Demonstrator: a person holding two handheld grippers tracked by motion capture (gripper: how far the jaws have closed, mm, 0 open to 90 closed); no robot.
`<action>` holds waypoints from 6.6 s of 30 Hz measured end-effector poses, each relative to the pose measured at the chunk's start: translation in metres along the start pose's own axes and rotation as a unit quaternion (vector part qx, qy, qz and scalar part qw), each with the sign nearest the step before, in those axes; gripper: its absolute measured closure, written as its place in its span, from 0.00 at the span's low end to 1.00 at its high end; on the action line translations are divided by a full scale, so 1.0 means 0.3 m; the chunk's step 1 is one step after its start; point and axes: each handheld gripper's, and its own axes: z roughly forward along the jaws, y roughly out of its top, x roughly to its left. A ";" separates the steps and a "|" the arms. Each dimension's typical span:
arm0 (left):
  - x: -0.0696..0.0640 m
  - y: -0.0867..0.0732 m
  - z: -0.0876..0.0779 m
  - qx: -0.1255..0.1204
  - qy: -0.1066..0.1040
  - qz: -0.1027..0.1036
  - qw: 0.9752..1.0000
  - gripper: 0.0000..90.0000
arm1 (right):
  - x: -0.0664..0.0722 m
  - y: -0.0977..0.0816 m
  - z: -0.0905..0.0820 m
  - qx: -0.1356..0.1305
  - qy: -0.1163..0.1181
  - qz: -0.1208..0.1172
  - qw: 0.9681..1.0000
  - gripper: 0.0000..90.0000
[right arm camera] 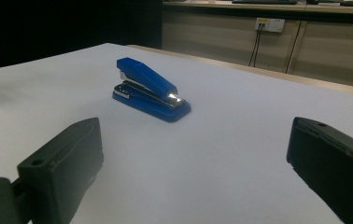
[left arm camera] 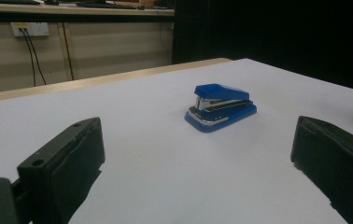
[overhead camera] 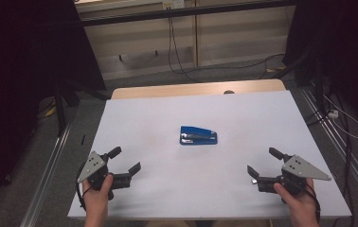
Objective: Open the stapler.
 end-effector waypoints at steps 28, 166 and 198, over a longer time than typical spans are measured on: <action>-0.023 0.010 0.032 0.008 -0.019 0.001 1.000 0.03 | -0.024 0.004 0.014 0.009 -0.017 -0.004 1.000 0.04; 0.016 0.038 0.699 0.170 -0.090 0.001 0.981 0.34 | -0.015 0.153 0.412 0.062 0.017 0.005 0.998 0.03; -0.011 0.087 0.736 0.199 -0.139 -0.018 0.970 0.55 | 0.000 0.134 0.441 0.064 0.025 0.016 0.998 0.03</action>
